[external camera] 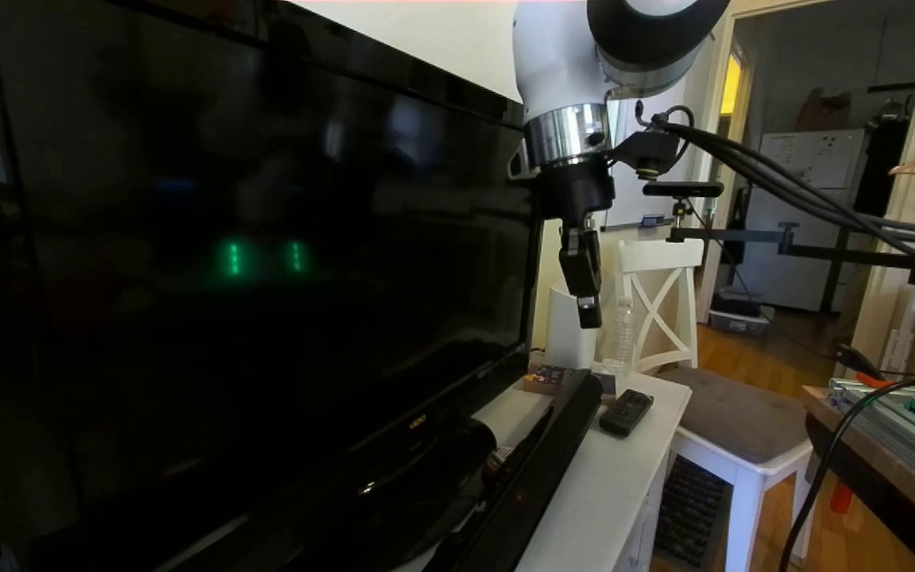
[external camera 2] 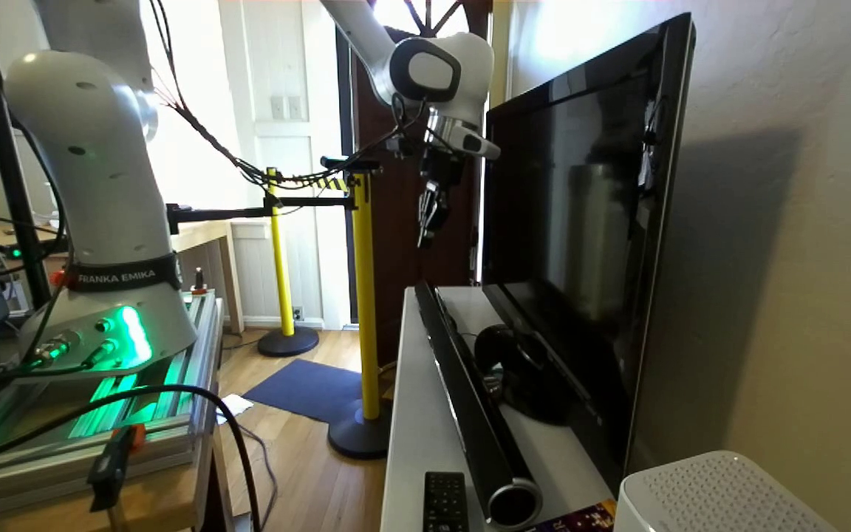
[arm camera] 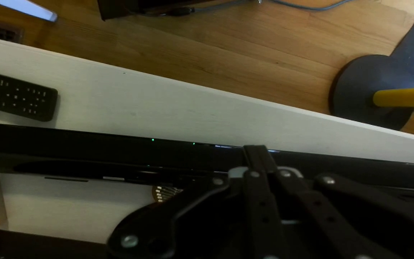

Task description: Press the center button of the speaker

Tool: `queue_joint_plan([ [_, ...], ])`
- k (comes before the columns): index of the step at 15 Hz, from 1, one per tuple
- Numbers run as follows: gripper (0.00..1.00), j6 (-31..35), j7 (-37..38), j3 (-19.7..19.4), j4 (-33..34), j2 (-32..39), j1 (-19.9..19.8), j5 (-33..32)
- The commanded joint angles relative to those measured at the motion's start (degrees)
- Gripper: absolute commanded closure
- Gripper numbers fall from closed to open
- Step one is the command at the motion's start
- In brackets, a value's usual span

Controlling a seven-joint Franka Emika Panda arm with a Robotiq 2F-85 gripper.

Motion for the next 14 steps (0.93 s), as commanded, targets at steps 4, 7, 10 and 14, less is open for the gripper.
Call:
queue_joint_plan([
  [4,1.0,1.78,2.0,-0.22,6.96,9.45,-1.07,2.19],
  [7,1.0,2.2,2.06,-0.04,9.9,14.08,-1.43,2.83],
  [10,1.0,3.44,2.07,0.34,11.99,17.86,-1.47,3.95],
  [14,1.0,10.14,2.1,0.88,12.31,21.03,-1.75,6.61],
])
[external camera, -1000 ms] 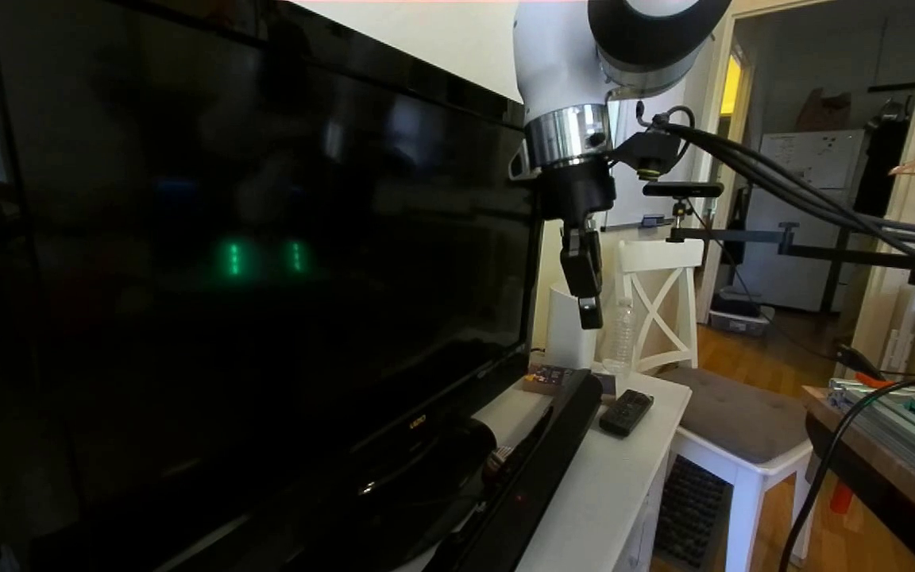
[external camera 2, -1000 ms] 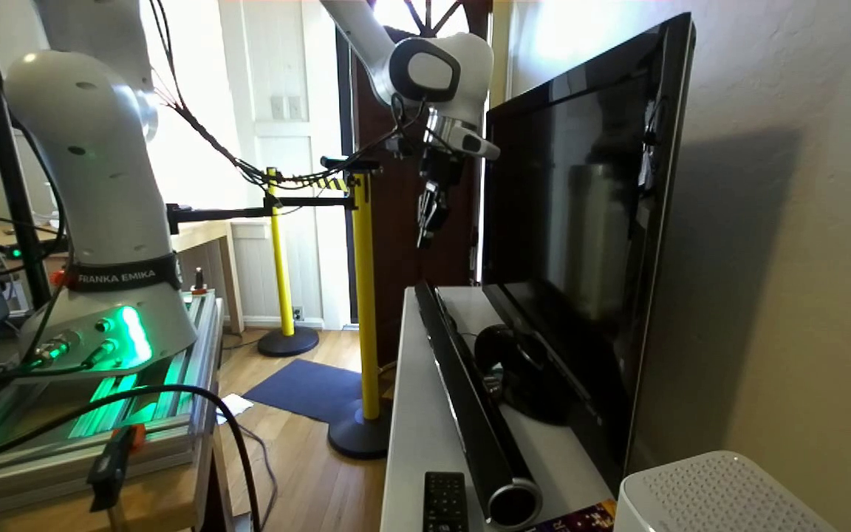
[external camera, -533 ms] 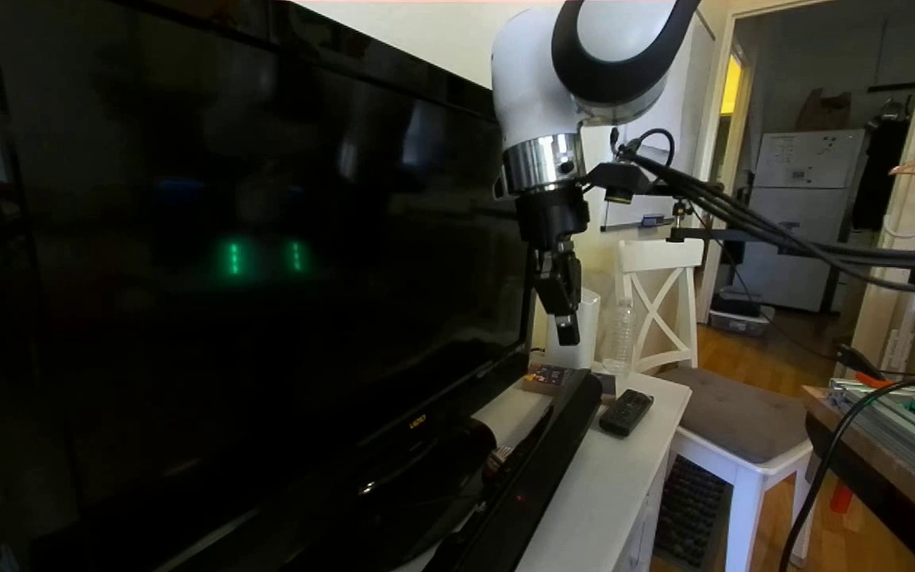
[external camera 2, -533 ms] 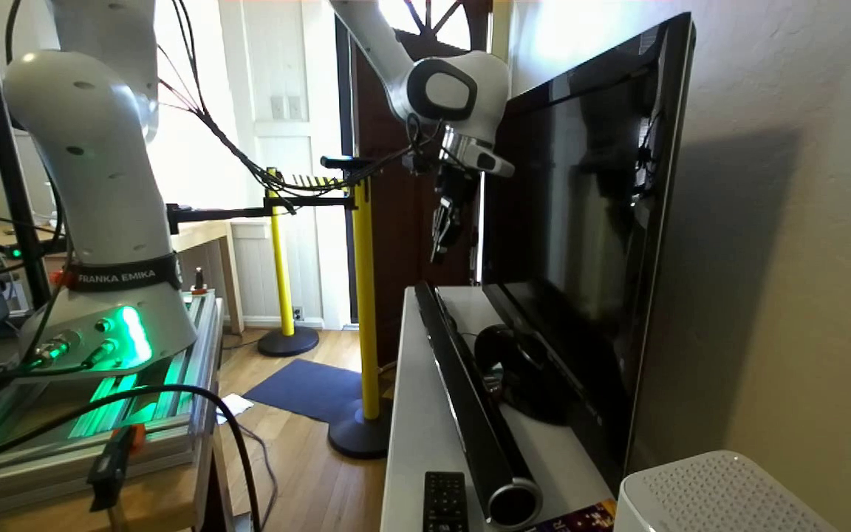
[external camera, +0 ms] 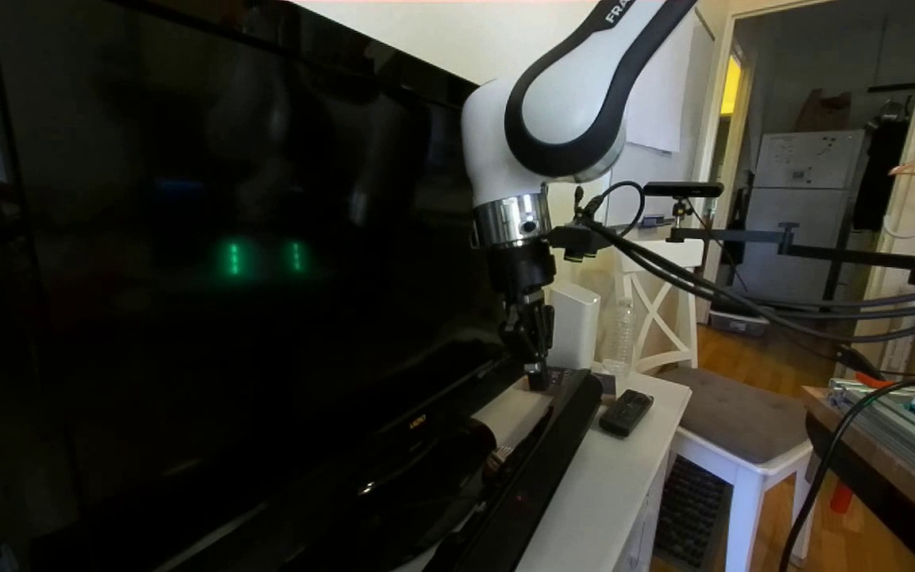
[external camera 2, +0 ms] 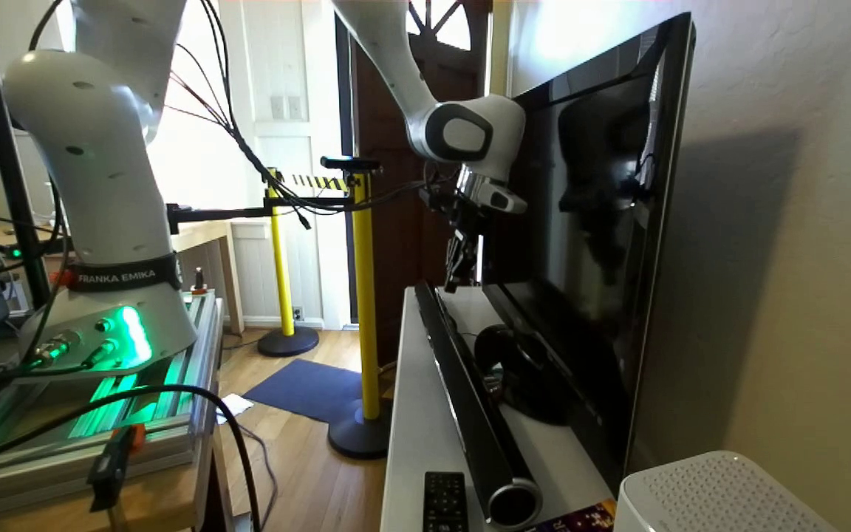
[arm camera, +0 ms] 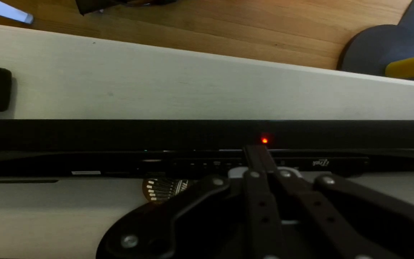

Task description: Press the center button of the speaker

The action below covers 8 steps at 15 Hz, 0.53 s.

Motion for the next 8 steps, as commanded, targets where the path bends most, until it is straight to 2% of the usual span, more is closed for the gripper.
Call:
queue_joint_plan([
  [1,1.0,6.39,0.85,0.91,1.05,3.5,-0.4,3.2],
  [8,1.0,17.06,5.36,0.08,-1.06,6.58,2.25,1.73],
])
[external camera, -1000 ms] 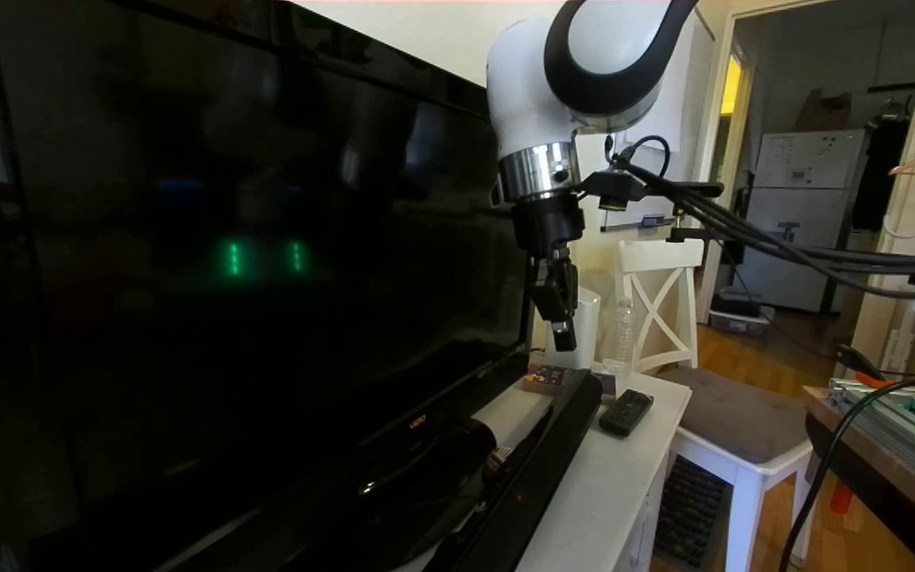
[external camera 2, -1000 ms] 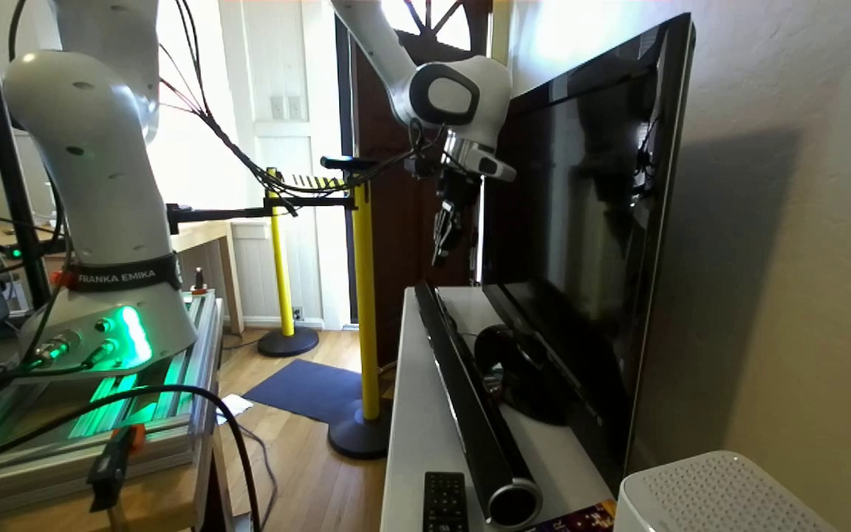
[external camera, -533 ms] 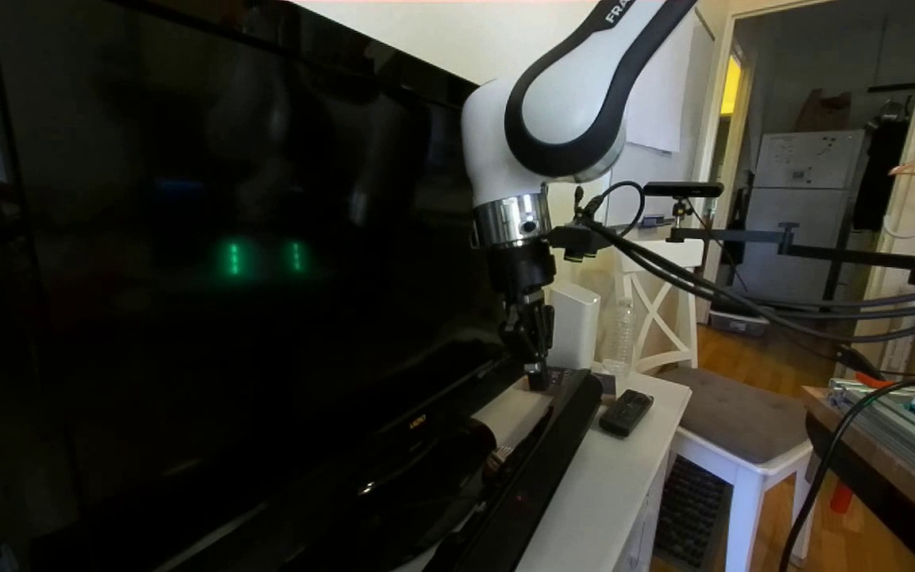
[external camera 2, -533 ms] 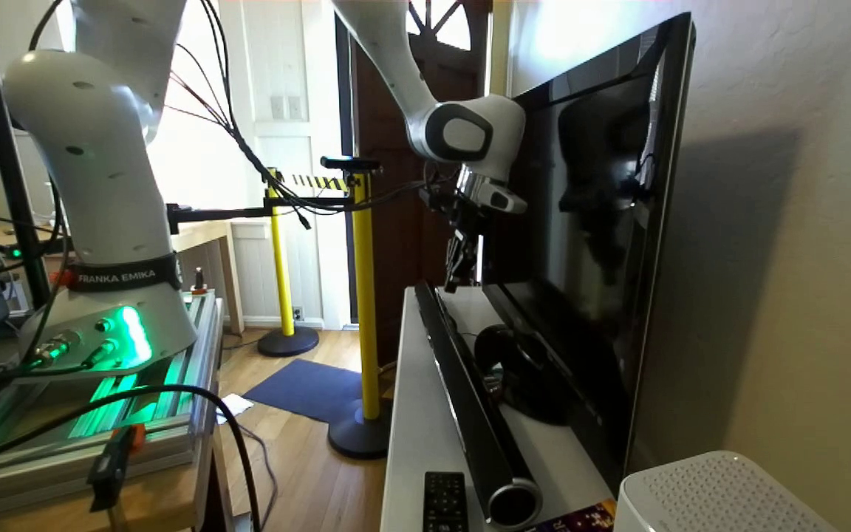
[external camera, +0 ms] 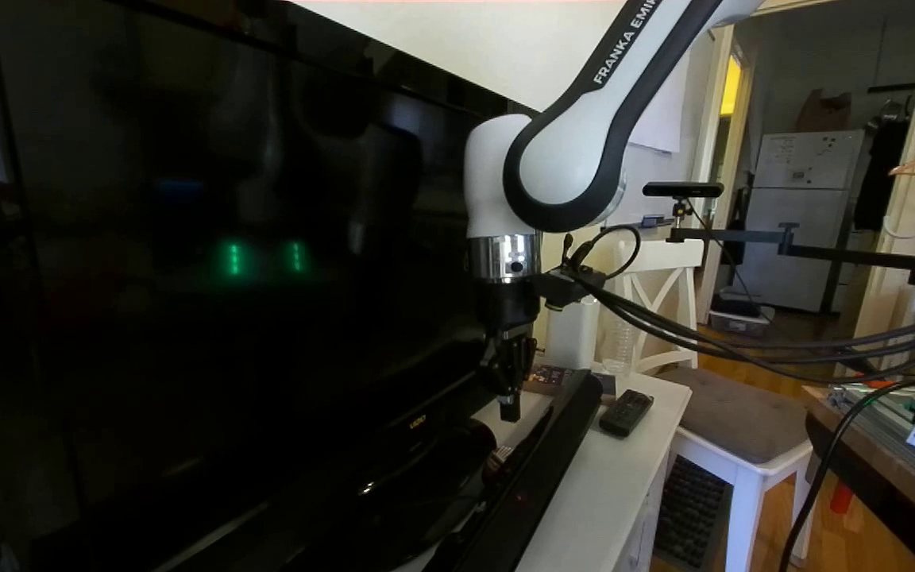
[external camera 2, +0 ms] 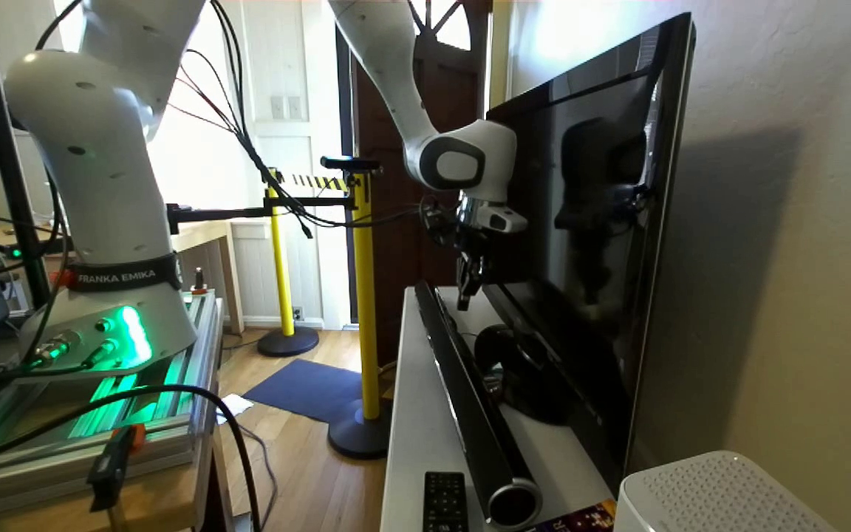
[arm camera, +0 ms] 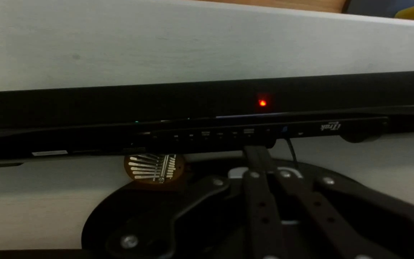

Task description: Press the center button of the speaker

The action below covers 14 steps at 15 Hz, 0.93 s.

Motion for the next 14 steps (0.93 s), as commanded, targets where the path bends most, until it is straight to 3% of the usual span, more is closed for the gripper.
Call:
queue_joint_plan([
  [1,1.0,3.5,3.47,-0.38,-0.94,0.76,1.5,-0.14],
  [14,1.0,3.96,4.17,-1.4,1.8,5.1,3.1,-2.09],
])
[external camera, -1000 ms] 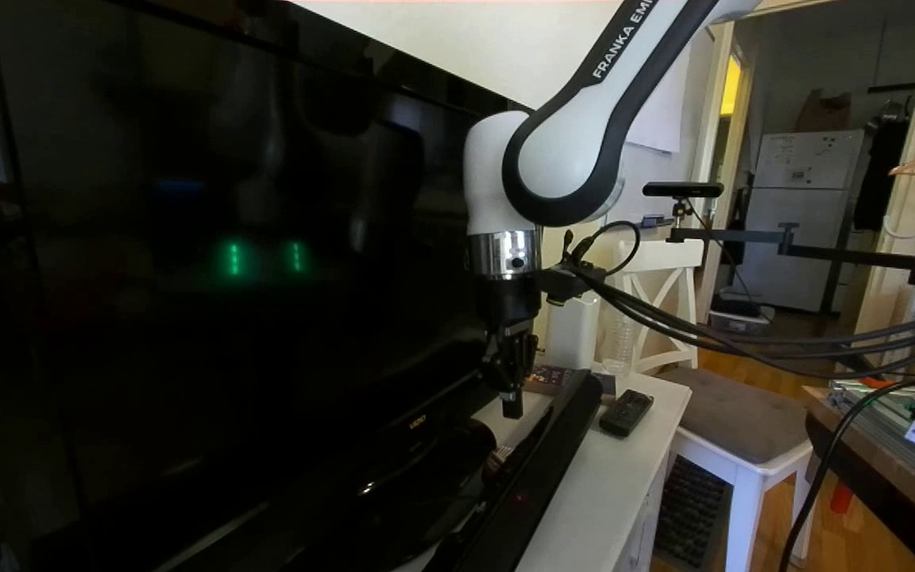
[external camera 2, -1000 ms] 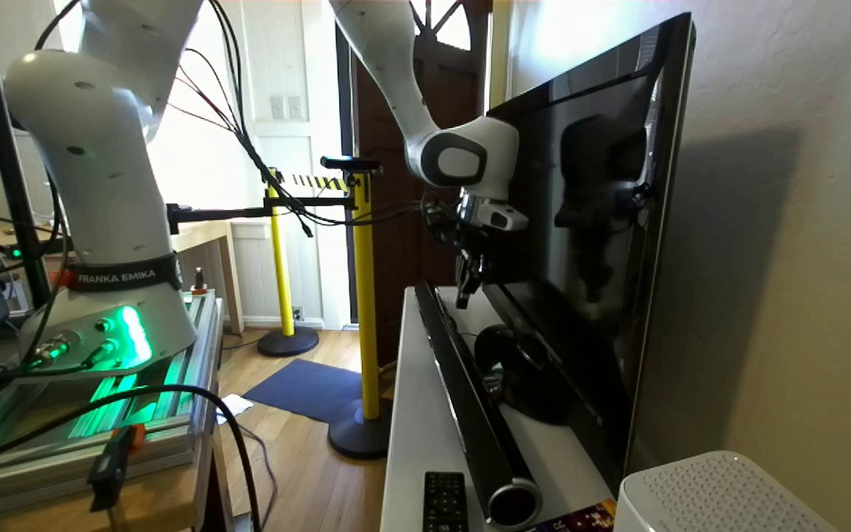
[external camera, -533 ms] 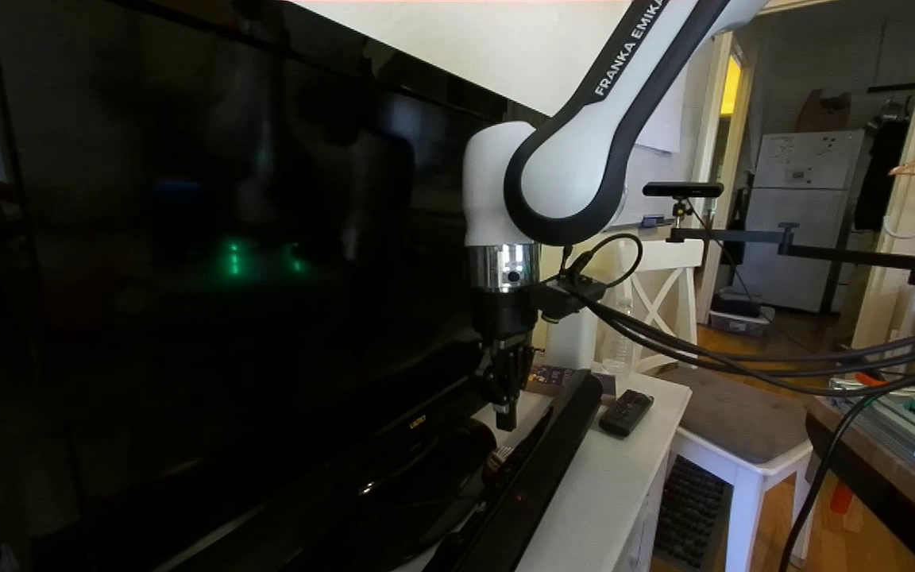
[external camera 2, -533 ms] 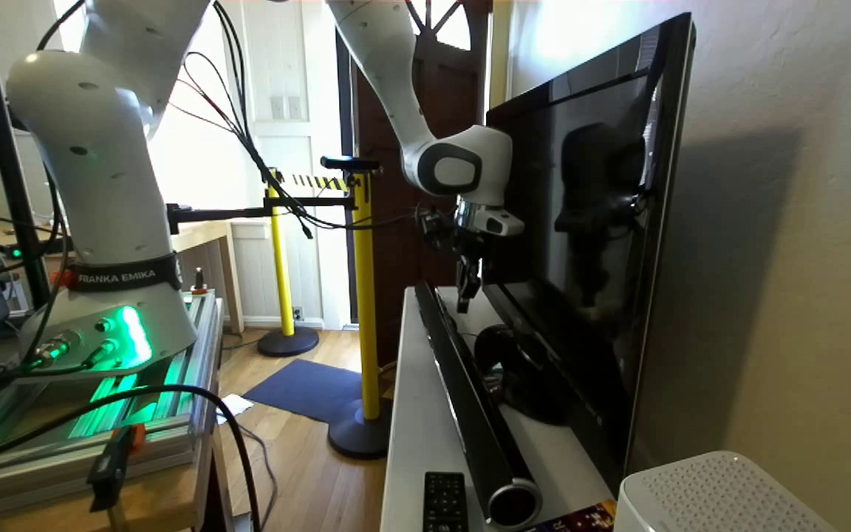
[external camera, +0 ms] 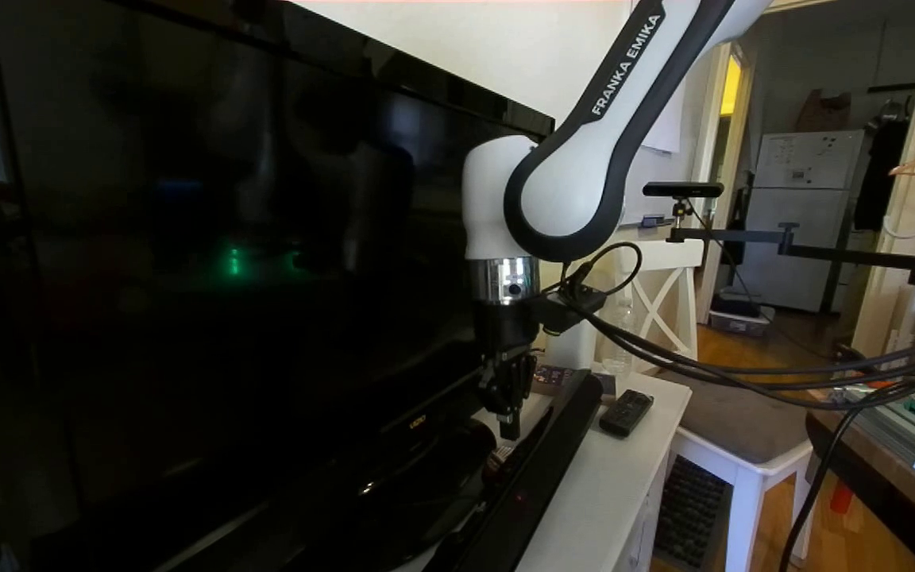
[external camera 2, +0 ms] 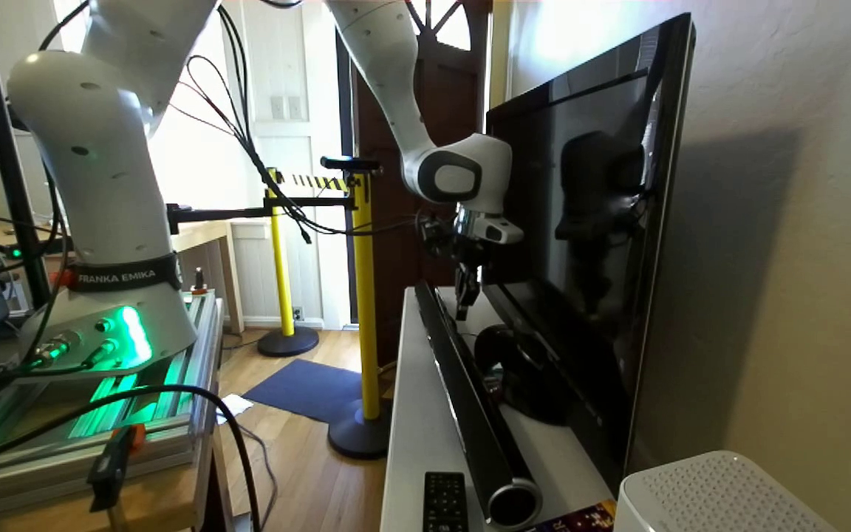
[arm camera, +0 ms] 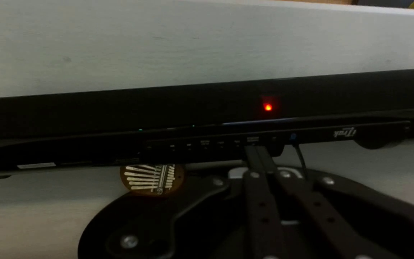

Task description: Press the center button of the speaker

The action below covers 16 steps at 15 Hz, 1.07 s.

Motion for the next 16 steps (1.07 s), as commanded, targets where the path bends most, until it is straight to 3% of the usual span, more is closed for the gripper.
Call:
queue_joint_plan([
  [1,1.0,2.18,1.95,-0.54,1.46,2.57,1.66,-1.57],
  [16,1.0,9.28,2.96,-2.24,3.32,7.5,3.73,-1.52],
])
